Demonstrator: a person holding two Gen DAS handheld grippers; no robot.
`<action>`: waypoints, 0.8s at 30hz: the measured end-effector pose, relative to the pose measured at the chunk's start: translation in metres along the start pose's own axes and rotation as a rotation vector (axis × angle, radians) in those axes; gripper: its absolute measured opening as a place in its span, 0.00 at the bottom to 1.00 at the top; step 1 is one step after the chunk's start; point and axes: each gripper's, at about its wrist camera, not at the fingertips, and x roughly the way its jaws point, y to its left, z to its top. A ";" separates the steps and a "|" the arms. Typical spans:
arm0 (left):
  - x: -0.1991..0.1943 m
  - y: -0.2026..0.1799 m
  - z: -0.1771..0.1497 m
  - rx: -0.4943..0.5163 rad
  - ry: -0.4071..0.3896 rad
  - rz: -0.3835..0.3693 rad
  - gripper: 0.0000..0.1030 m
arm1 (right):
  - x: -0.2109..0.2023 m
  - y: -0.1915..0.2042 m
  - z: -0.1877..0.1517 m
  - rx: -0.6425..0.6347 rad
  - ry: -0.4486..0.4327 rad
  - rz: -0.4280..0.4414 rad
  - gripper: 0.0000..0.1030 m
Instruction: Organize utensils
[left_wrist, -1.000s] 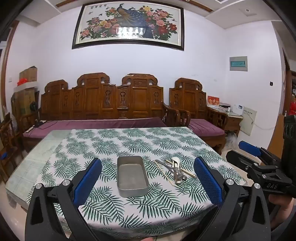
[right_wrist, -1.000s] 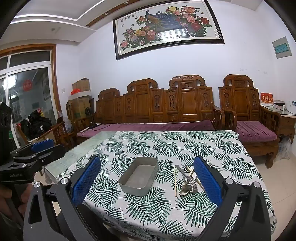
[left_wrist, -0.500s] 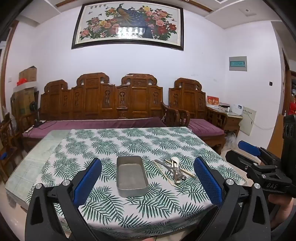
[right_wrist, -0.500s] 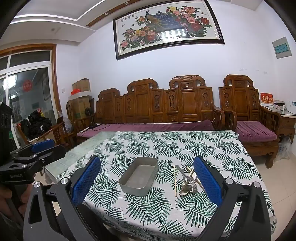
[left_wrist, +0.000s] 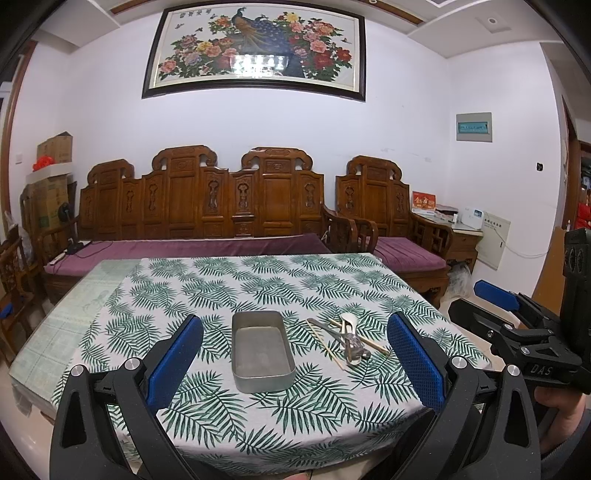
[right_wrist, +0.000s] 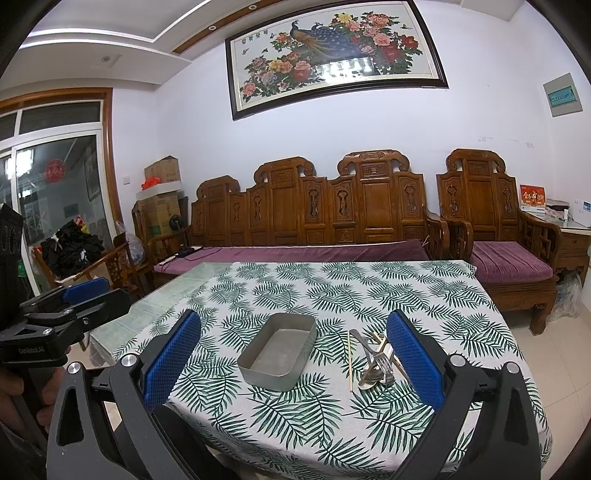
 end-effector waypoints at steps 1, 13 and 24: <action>0.000 0.000 0.000 -0.001 0.000 -0.001 0.94 | 0.000 0.000 0.000 0.000 -0.001 0.000 0.98; 0.000 0.000 0.000 0.000 -0.002 0.000 0.94 | -0.001 0.000 0.000 0.000 -0.002 0.001 0.98; 0.002 -0.005 0.003 0.002 -0.003 0.001 0.94 | -0.002 0.000 0.000 0.000 -0.003 0.002 0.98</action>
